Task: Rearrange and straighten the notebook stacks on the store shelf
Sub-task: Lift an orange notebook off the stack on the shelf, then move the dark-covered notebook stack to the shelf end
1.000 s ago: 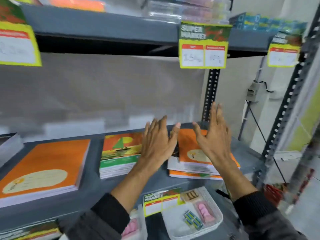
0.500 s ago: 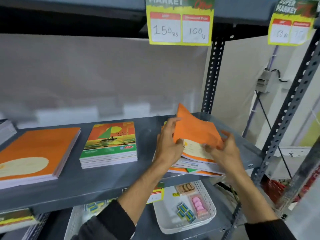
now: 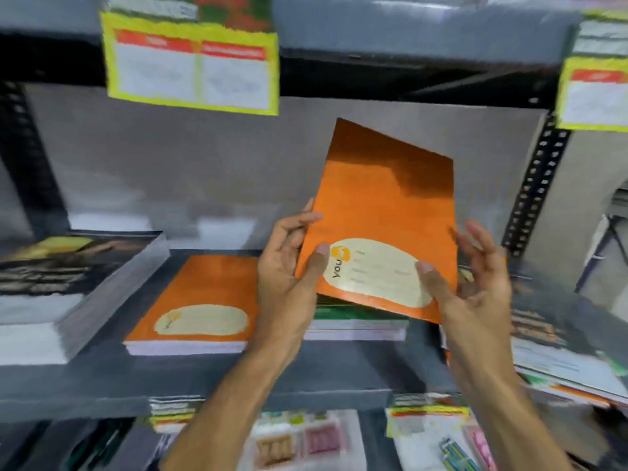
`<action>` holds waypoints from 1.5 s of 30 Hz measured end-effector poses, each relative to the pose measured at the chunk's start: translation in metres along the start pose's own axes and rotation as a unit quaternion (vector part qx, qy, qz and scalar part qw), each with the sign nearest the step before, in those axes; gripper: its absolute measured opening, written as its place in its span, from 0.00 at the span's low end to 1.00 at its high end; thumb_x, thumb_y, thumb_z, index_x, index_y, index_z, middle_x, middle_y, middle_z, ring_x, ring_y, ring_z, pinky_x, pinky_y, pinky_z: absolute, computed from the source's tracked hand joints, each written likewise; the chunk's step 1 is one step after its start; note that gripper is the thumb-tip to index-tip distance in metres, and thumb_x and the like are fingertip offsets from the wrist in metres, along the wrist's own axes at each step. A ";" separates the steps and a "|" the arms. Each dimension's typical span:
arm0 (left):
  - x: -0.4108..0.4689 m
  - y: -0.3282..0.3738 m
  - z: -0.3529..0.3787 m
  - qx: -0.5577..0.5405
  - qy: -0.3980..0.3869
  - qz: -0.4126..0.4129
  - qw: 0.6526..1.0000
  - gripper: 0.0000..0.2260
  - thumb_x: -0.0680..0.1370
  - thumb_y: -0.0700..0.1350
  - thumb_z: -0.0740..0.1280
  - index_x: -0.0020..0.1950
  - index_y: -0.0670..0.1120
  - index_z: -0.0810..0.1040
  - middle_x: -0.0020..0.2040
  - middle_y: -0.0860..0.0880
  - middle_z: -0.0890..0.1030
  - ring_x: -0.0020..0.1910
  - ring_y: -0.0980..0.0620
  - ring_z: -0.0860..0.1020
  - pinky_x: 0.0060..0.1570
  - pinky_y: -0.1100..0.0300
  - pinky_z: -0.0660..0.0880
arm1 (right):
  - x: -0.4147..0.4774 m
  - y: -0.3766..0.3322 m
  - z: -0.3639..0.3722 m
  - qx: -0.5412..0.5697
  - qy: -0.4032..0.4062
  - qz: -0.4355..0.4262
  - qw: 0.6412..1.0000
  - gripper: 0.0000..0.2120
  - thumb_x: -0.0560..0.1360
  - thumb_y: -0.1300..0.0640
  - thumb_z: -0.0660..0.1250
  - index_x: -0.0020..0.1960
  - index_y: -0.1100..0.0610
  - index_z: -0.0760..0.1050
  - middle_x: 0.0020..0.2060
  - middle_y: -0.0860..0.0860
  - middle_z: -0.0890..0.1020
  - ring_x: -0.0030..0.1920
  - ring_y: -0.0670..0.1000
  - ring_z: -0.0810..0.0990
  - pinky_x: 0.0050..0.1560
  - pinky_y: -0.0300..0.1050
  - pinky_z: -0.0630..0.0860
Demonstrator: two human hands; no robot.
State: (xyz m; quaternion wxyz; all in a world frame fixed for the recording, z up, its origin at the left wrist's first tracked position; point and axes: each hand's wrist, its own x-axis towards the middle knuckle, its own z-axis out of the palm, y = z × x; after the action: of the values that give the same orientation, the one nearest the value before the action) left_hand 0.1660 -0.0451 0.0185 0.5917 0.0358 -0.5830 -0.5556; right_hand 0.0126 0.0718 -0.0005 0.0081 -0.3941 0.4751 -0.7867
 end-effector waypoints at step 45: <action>-0.005 -0.124 0.144 0.601 -0.257 0.035 0.756 0.35 0.81 0.65 0.48 0.79 0.42 0.54 0.79 0.40 0.61 0.80 0.43 0.52 0.74 0.45 0.56 | 0.048 0.025 -0.146 -0.689 0.024 -0.008 0.724 0.42 0.80 0.35 0.56 0.83 0.52 0.38 0.83 0.54 0.42 0.83 0.55 0.47 0.77 0.56 0.57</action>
State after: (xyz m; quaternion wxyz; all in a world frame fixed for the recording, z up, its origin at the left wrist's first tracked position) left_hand -0.0142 -0.0014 -0.0248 0.2954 0.2193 -0.9280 -0.0582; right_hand -0.1210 0.1482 -0.0246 -0.2830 -0.2761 0.8833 -0.2517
